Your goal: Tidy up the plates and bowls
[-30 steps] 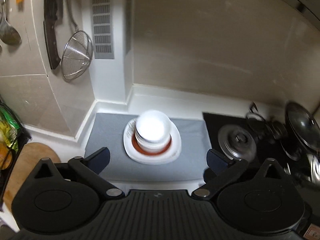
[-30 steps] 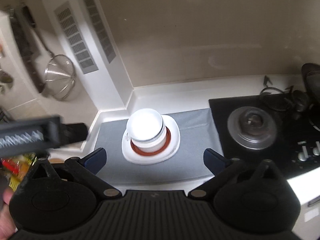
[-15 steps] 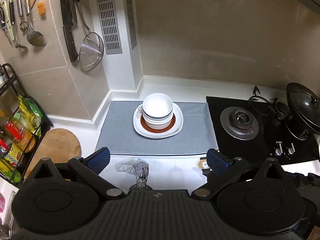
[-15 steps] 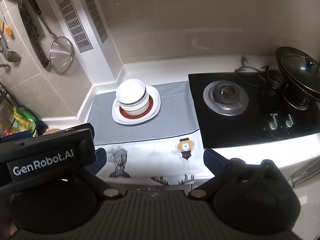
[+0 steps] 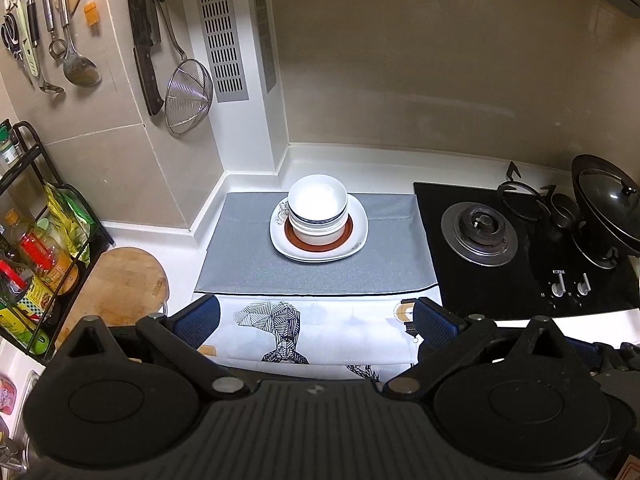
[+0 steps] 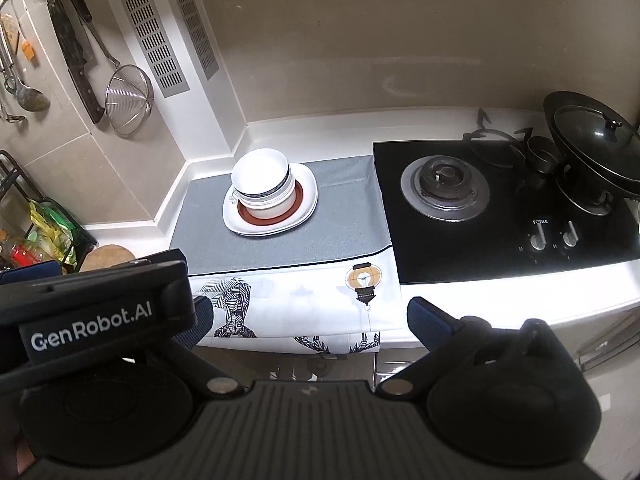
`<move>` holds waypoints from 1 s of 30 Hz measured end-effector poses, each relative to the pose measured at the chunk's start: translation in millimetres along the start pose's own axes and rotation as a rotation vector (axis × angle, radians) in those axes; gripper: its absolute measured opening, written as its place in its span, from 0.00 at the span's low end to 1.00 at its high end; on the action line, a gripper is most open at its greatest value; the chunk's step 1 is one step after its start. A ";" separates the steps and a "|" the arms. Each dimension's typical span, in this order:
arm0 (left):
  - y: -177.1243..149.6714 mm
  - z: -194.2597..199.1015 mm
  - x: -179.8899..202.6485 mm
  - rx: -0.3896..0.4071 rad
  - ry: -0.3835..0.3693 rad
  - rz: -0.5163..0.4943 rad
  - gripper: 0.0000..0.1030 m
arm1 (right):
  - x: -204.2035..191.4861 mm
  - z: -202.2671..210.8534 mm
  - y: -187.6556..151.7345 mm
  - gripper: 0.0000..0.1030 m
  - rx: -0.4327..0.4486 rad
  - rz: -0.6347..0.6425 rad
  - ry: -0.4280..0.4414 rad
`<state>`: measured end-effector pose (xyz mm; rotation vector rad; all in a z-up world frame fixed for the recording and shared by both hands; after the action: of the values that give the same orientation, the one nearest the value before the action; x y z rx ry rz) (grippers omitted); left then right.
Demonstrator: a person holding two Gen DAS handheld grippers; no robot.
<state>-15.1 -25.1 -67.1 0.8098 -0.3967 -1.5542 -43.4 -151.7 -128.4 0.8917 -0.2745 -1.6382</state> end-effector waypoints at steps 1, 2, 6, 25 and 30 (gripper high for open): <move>-1.0 0.1 0.6 -0.003 0.000 -0.002 0.99 | 0.2 0.0 -1.7 1.00 -0.003 -0.006 0.001; -1.9 0.1 1.1 -0.006 0.000 -0.004 0.99 | 0.8 -0.2 -3.2 1.00 -0.006 -0.009 0.003; -5.3 -1.6 0.6 -0.017 0.000 -0.010 0.99 | 2.4 -1.7 -8.2 1.00 -0.019 -0.015 0.010; -8.3 -0.8 8.0 -0.020 0.010 -0.021 0.99 | 12.7 -1.5 -10.2 1.00 -0.026 -0.032 0.023; -7.2 -1.5 10.8 -0.023 0.012 -0.025 0.99 | 13.6 -3.7 -9.8 1.00 -0.031 -0.037 0.025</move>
<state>-19.0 -34.0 -75.8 0.8085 -0.3603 -1.5733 -48.3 -160.3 -142.3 0.8978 -0.2165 -1.6605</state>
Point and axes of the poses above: each gripper's, at about its wrist camera, not at the fingertips, and z roughly against the way its jaws point, x to its right, y to its top, the point moved 7 cm from there along -z, roughly the way its jaws point, and after that the axes turned 14 degrees about y, right-handed, at the moved point
